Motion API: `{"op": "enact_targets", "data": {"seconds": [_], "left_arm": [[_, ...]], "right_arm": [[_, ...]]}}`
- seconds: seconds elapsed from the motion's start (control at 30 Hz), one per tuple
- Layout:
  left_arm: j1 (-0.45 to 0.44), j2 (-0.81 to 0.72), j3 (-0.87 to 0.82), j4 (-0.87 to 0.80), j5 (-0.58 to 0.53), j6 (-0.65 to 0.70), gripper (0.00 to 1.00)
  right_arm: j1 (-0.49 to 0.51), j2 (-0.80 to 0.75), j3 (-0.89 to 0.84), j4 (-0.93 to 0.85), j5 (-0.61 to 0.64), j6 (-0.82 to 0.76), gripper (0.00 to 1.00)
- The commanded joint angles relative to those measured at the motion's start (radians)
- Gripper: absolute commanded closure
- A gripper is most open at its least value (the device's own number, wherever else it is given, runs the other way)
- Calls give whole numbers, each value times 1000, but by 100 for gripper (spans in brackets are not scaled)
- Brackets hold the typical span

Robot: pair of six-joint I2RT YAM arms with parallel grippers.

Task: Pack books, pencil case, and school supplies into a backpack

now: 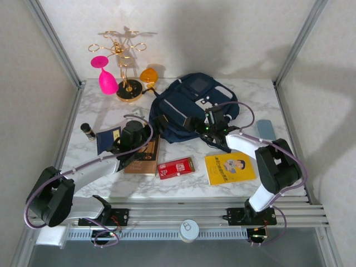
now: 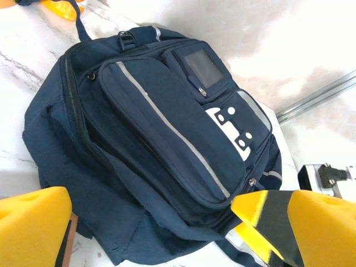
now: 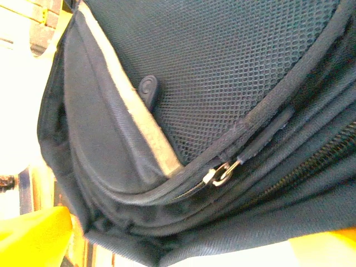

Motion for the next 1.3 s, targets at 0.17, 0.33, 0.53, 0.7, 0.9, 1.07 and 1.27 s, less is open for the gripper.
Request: {"op": "enact_targets", "data": {"seconds": [0.17, 0.33, 0.53, 0.7, 0.9, 1.07, 1.27], "left_arm": [[-75, 109, 94, -28, 29, -46, 1], [-159, 247, 117, 93, 59, -121, 1], [-217, 388, 173, 167, 74, -166, 1], [-220, 477, 236, 146, 61, -143, 1], [-219, 561, 286, 145, 39, -100, 1], [-219, 572, 341, 104, 23, -51, 1], [-206, 608, 382, 63, 2, -16, 1]], "right_arm": [[-206, -238, -99, -169, 27, -51, 1], [-323, -153, -107, -119, -50, -50, 1], [-329, 19, -31, -3, -127, -26, 4], [-330, 142, 19, 47, -136, -13, 14], [-331, 209, 47, 167, -197, 5, 28], [-346, 210, 48, 194, -235, 28, 60], [-356, 81, -13, 192, -224, 22, 88]]}}
